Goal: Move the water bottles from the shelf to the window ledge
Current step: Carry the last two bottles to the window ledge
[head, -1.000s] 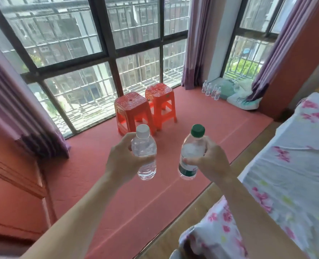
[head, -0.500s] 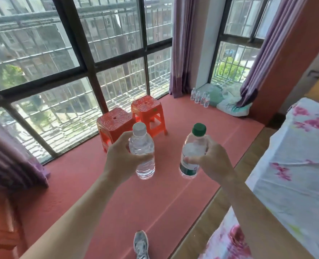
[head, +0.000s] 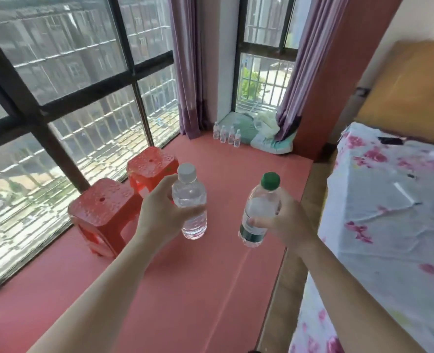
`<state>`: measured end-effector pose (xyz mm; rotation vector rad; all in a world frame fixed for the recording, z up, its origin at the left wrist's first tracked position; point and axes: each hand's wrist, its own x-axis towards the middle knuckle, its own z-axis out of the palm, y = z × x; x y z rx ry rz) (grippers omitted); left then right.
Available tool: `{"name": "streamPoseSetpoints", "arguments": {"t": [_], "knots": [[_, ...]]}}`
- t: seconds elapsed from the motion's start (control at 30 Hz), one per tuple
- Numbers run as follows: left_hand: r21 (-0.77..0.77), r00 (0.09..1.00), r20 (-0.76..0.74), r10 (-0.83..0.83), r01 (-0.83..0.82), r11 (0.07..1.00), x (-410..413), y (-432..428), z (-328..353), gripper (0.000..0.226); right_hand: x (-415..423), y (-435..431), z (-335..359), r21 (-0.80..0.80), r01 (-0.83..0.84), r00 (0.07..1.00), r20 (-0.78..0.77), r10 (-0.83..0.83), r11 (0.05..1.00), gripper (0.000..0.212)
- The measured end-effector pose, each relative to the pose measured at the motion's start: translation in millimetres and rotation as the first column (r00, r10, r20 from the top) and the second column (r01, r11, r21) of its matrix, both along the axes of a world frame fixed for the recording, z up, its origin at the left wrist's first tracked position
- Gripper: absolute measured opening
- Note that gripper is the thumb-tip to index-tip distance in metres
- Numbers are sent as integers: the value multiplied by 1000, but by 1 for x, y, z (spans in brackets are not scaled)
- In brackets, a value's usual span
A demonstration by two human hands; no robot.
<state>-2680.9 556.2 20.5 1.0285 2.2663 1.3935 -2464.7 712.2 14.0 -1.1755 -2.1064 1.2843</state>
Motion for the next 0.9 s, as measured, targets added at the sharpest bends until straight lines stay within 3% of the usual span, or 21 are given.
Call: {"name": "streamPoseSetpoints", "arguments": {"t": [0.17, 0.4, 0.6, 0.9], "knots": [[-24, 994, 29, -103, 104, 994, -27, 75, -6, 72, -22, 56, -8, -33, 85, 996, -5, -85, 996, 65], [-66, 986, 4, -168, 168, 984, -68, 189, -7, 75, -59, 162, -8, -38, 120, 992, -28, -121, 992, 54], [-42, 989, -78, -122, 119, 992, -118, 290, 20, 75, -112, 269, 6, -16, 80, 996, -42, -80, 997, 54], [-19, 994, -46, -103, 102, 995, -198, 406, 14, 72, -194, 384, 14, -10, 97, 993, -65, -97, 995, 56]]}}
